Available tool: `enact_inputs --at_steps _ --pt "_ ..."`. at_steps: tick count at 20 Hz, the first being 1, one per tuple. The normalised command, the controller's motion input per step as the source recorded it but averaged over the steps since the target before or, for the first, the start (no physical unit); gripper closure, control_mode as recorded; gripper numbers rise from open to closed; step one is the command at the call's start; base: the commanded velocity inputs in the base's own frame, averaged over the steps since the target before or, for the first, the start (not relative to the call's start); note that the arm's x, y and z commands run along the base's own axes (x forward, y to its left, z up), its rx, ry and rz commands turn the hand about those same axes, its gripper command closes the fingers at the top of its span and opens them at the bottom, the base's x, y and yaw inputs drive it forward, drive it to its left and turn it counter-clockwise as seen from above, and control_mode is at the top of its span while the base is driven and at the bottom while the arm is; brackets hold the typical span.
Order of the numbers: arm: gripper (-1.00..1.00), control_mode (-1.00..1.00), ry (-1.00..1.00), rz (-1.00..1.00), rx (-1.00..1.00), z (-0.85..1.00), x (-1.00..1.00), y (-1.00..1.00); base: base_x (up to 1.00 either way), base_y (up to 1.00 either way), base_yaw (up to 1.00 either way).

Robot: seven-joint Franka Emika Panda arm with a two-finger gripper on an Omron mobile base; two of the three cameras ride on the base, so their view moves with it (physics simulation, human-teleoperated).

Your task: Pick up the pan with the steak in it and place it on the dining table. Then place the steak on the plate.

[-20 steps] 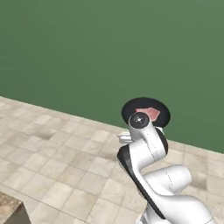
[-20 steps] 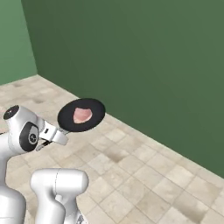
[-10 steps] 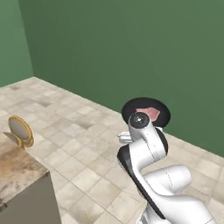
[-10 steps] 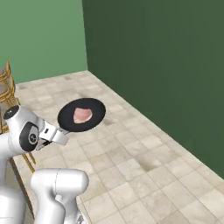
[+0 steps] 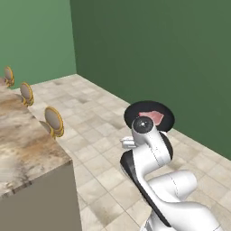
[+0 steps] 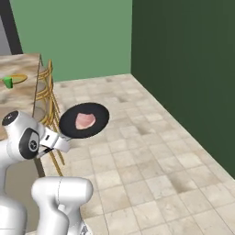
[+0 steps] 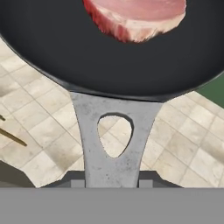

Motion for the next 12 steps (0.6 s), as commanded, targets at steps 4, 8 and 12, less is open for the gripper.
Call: enact_inputs --at_steps 4,8,12 --pt "1.00 1.00 0.00 0.00 0.00 0.00 0.00 0.00 0.35 -0.44 0.07" --pt "1.00 1.00 0.00 0.00 0.00 0.00 0.00 0.00 0.44 -0.83 0.08" --pt "1.00 1.00 0.00 0.00 0.00 0.00 0.00 0.00 0.44 -0.86 0.08"
